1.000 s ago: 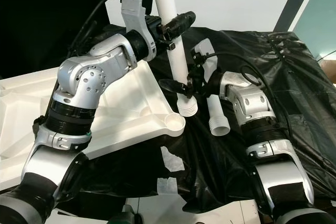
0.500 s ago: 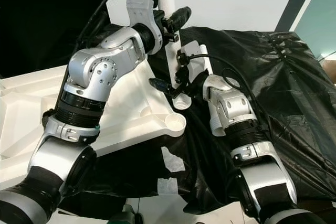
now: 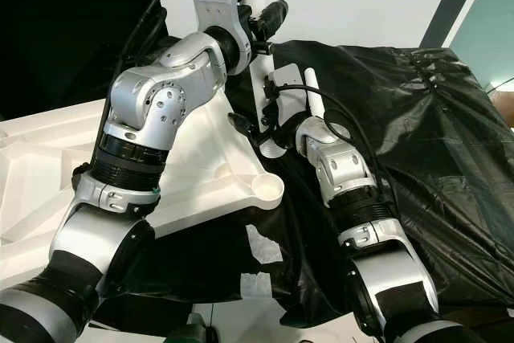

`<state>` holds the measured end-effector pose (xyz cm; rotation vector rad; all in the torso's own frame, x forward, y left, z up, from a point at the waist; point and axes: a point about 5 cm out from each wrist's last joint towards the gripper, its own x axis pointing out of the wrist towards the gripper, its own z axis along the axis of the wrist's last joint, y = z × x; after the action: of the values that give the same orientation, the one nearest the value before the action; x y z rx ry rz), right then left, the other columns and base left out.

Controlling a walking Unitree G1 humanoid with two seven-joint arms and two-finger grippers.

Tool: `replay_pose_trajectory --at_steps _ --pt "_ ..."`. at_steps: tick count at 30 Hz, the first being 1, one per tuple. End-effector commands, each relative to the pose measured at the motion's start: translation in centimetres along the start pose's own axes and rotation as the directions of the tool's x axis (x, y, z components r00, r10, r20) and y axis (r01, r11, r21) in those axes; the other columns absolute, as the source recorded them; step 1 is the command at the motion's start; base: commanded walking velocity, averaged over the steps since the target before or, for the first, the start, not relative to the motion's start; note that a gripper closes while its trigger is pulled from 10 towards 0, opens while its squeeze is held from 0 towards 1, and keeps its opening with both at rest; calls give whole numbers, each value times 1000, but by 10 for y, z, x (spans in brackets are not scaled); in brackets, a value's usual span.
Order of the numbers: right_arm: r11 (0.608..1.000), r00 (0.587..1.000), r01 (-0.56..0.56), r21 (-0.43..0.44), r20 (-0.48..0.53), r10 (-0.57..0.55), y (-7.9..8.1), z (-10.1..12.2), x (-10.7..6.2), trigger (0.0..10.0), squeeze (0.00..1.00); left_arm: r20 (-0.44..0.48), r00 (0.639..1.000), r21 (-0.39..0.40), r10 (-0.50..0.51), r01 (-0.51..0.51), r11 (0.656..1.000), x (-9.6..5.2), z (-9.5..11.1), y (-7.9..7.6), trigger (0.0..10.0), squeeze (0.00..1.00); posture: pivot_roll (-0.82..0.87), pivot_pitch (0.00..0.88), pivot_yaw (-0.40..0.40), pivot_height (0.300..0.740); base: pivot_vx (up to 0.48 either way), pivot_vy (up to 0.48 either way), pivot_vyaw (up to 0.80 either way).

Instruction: Building children table

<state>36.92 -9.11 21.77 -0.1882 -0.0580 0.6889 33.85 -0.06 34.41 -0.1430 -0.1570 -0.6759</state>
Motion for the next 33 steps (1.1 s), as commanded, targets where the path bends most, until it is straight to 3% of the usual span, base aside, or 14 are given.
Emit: replay_pose_trajectory --at_steps 1,2,4,5,12,13,15,16,20,21,23,27,33 --pt "1000 1000 -11 -15 7 11 4 4 5 4118 0 27 998 7 -65 65 998 3 8 -17 10000 0 98 29 2 740 0 0 0" --pt "1000 1000 -7 -17 7 7 5 4 6 3098 0 25 998 7 -64 64 998 4 7 -17 10000 0 99 30 2 740 0 0 0" --pt "1000 1000 -1 -17 10 1 5 5 6 2941 0 23 998 7 -62 62 998 4 7 -18 10000 0 99 30 2 740 0 0 0" --pt "1000 1000 9 -19 10 -9 5 6 7 78 0 23 998 7 -60 60 998 4 7 -20 10000 0 100 29 2 740 0 0 0" --pt "999 999 32 -11 21 -31 6 7 8 0 0 20 998 13 -68 67 998 4 5 -23 10000 0 101 27 4 740 0 0 0" --pt "999 999 43 -7 22 -43 5 7 7 3216 0 30 995 0 -97 97 995 4 5 -24 10000 1000 99 26 7 740 0 0 0" --pt "999 999 47 -5 21 -47 4 7 7 3216 0 34 993 -13 -110 110 994 3 5 -25 10000 1000 99 26 7 740 0 0 0" --pt "999 999 49 -4 21 -49 4 7 7 10000 0 37 992 -23 -117 118 993 3 5 -25 10000 1000 99 26 7 740 0 0 0" --pt "997 997 78 9 18 -78 0 6 6 10000 0 30 992 44 -122 121 992 0 4 -22 10000 1000 99 27 11 740 0 0 0" --pt "996 996 89 16 18 -90 -2 5 6 10000 0 26 988 73 -154 151 986 -2 4 -24 10000 0 97 27 12 740 0 0 0" --pt "995 995 96 20 18 -97 -3 5 6 10000 0 23 984 89 -177 174 981 -4 3 -25 10000 0 97 27 12 740 0 0 0" --pt "990 991 130 49 18 -131 -6 3 5 10000 0 44 980 24 -192 191 981 -9 5 -22 10000 0 98 28 12 740 0 0 0" --pt "983 985 169 74 13 -170 -10 1 6 10000 0 73 978 -8 -194 195 981 -15 7 -14 10000 0 108 28 5 740 0 0 0"
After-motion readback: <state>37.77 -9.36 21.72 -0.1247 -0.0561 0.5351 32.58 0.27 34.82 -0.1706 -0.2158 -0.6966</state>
